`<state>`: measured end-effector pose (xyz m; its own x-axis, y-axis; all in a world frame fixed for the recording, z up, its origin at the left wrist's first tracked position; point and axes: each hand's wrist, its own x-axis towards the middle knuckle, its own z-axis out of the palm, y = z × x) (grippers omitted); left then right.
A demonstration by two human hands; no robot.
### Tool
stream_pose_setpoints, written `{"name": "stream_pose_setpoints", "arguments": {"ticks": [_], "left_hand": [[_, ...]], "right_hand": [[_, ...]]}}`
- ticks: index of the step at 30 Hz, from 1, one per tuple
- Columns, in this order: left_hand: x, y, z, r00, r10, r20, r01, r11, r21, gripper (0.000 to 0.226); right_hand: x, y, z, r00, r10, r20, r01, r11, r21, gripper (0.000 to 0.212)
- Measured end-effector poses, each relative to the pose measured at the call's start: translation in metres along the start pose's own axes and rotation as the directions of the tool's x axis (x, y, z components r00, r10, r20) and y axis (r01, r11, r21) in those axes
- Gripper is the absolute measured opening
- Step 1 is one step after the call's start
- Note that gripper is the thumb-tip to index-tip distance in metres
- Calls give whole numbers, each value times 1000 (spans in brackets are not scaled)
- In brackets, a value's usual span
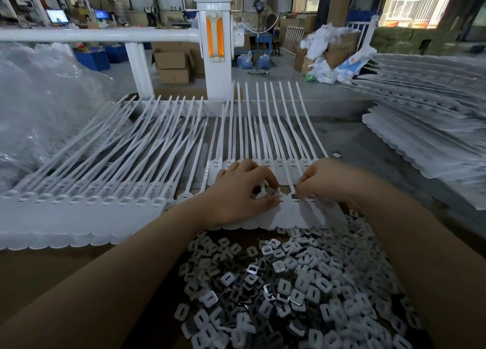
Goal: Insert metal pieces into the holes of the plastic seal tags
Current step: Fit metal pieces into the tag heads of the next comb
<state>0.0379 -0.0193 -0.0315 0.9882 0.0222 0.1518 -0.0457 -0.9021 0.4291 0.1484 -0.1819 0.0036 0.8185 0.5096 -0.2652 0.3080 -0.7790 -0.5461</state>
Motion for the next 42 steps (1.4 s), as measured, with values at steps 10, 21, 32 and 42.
{"name": "stream_pose_setpoints", "arguments": {"ticks": [10, 21, 32, 42], "left_hand": [[4, 2, -12, 989, -147, 15, 142, 923, -358, 19], [5, -4, -17, 973, -221, 60, 217, 804, -553, 17], [14, -9, -6, 1000, -21, 15, 23, 983, -182, 8], [14, -18, 2, 999, -31, -33, 35, 993, 110, 15]], "right_hand": [[-11, -5, -4, 947, -319, 32, 318, 948, 25, 12], [-50, -49, 33, 578, -600, 554, 706, 707, 29, 16], [-59, -57, 45, 569, -658, 494, 760, 650, -10, 18], [-61, -59, 48, 558, -661, 501, 779, 625, -44, 20]]}}
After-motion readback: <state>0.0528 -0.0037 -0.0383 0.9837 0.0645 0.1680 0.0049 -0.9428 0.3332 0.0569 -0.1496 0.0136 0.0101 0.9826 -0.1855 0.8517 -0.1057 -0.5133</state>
